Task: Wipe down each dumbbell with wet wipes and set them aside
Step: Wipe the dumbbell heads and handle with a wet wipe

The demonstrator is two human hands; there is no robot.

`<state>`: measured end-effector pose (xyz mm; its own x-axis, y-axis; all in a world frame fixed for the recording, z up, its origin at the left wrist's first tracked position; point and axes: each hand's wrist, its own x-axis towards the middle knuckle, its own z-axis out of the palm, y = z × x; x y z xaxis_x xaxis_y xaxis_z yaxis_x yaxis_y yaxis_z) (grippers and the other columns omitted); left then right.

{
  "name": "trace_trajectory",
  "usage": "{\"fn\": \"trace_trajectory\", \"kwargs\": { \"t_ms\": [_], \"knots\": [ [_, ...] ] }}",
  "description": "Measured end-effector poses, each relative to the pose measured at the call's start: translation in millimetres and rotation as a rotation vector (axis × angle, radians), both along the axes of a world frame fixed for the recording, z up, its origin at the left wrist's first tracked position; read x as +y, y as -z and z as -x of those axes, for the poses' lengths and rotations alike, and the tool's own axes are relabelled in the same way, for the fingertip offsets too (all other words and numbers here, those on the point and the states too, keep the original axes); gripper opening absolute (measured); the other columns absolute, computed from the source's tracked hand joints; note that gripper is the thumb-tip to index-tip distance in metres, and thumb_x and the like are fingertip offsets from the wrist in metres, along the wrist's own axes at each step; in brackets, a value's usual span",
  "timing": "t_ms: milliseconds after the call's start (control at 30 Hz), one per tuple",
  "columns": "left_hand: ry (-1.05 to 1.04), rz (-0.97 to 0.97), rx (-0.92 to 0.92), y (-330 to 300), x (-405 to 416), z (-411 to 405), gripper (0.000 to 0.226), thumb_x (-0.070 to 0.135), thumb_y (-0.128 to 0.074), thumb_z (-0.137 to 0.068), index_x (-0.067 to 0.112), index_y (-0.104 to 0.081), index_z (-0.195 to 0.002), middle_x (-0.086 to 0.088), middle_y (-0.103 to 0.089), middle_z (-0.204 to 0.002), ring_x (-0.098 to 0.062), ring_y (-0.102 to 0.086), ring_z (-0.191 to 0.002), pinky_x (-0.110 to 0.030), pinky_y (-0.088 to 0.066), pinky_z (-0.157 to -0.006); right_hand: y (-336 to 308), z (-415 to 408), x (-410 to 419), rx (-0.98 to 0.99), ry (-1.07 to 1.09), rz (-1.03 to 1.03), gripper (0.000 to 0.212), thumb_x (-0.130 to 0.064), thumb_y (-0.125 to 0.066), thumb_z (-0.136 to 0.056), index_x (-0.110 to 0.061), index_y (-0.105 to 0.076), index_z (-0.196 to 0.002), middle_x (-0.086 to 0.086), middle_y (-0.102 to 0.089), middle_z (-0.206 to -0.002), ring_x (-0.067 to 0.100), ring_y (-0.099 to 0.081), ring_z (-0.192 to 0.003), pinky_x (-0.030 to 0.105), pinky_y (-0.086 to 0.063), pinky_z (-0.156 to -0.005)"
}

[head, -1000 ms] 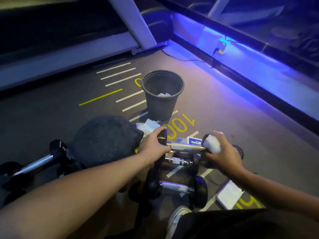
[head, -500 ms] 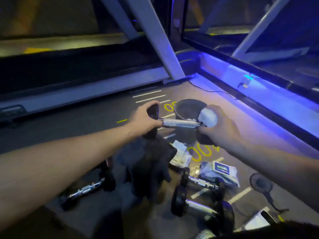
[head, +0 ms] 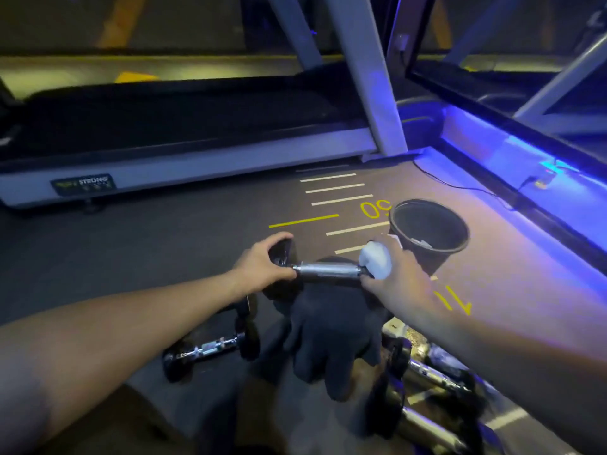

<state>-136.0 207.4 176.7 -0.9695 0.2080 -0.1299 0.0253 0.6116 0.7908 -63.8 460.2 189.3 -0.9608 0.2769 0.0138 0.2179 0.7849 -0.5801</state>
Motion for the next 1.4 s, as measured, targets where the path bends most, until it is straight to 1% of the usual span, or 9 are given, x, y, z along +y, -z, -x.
{"fn": "trace_trajectory", "kwargs": {
  "t_ms": [300, 467, 600, 800, 900, 1033, 1200, 1300, 1400],
  "knots": [
    [0.013, 0.117, 0.104, -17, 4, 25, 0.078, 0.044, -0.082, -0.058, 0.056, -0.056, -0.13, 0.013, -0.07, -0.114, -0.015, -0.066, -0.103, -0.029, -0.054, -0.091, -2, 9, 13, 0.03, 0.036, 0.07, 0.061, -0.03, -0.077, -0.073, -0.044, -0.044, -0.122, 0.0, -0.063, -0.108, 0.028, -0.06, -0.1, 0.042, -0.052, -0.083],
    [0.028, 0.059, 0.111, -14, 12, 26, 0.08, 0.047, -0.078, -0.054, 0.054, -0.056, -0.131, 0.013, -0.069, -0.117, -0.015, -0.065, -0.106, -0.03, -0.054, -0.093, -4, 14, 22, 0.052, 0.049, 0.052, 0.064, -0.04, -0.074, -0.065, -0.049, -0.041, -0.118, -0.004, -0.063, -0.109, 0.026, -0.061, -0.101, 0.049, -0.053, -0.085],
    [0.068, 0.107, 0.145, -8, 19, 25, 0.073, 0.045, -0.084, -0.068, 0.056, -0.053, -0.133, 0.015, -0.068, -0.119, -0.016, -0.064, -0.11, -0.03, -0.053, -0.093, 11, 13, 30, 0.005, 0.052, 0.098, 0.068, -0.049, -0.067, -0.059, -0.052, -0.038, -0.12, -0.003, -0.06, -0.114, 0.026, -0.061, -0.104, 0.051, -0.053, -0.088],
    [0.195, 0.053, 0.081, -9, 10, 30, 0.09, 0.075, -0.077, -0.053, 0.064, -0.043, -0.135, 0.018, -0.06, -0.135, -0.01, -0.057, -0.124, -0.034, -0.046, -0.109, 12, 11, 39, -0.017, 0.031, 0.103, 0.067, -0.052, -0.067, -0.061, -0.057, -0.036, -0.119, -0.002, -0.059, -0.113, 0.027, -0.062, -0.1, 0.051, -0.054, -0.084],
    [0.302, -0.082, -0.032, -3, -3, 33, 0.107, 0.059, -0.089, -0.049, 0.071, -0.03, -0.138, 0.01, -0.046, -0.151, -0.009, -0.048, -0.136, -0.035, -0.042, -0.115, 4, 7, 35, -0.039, 0.021, 0.1, 0.065, -0.049, -0.067, -0.064, -0.054, -0.036, -0.122, -0.002, -0.059, -0.111, 0.031, -0.064, -0.089, 0.049, -0.058, -0.072],
    [0.411, -0.094, -0.176, 9, -17, 41, 0.139, 0.053, -0.098, -0.046, 0.061, -0.004, -0.149, 0.015, -0.021, -0.161, -0.002, -0.028, -0.148, -0.017, -0.033, -0.113, 2, 6, 31, -0.03, 0.0, 0.086, 0.065, -0.046, -0.067, -0.07, -0.047, -0.036, -0.128, 0.002, -0.059, -0.116, 0.031, -0.06, -0.099, 0.047, -0.054, -0.082],
    [0.431, -0.188, -0.351, 21, -17, 50, 0.135, -0.001, -0.089, -0.071, 0.046, 0.003, -0.158, 0.013, -0.045, -0.147, 0.011, -0.059, -0.117, -0.016, -0.049, -0.095, 3, 3, 33, -0.027, -0.006, 0.096, 0.069, -0.048, -0.066, -0.07, -0.05, -0.033, -0.131, 0.002, -0.057, -0.116, 0.032, -0.06, -0.101, 0.045, -0.052, -0.084],
    [0.412, -0.231, -0.363, 22, -15, 49, 0.139, 0.01, -0.093, -0.062, 0.05, 0.0, -0.157, 0.018, -0.046, -0.147, 0.0, -0.06, -0.123, -0.027, -0.054, -0.097, 4, 5, 34, -0.042, 0.007, 0.072, 0.067, -0.043, -0.067, -0.075, -0.048, -0.034, -0.133, 0.002, -0.058, -0.115, 0.031, -0.06, -0.097, 0.04, -0.05, -0.078],
    [0.376, -0.264, -0.343, 24, -14, 44, 0.137, 0.015, -0.093, -0.059, 0.051, -0.004, -0.157, 0.015, -0.048, -0.148, -0.004, -0.059, -0.127, -0.035, -0.052, -0.103, 6, 7, 32, -0.005, 0.021, 0.117, 0.07, -0.049, -0.063, -0.067, -0.05, -0.034, -0.13, 0.002, -0.058, -0.114, 0.031, -0.059, -0.1, 0.046, -0.052, -0.083]
  ]
}}
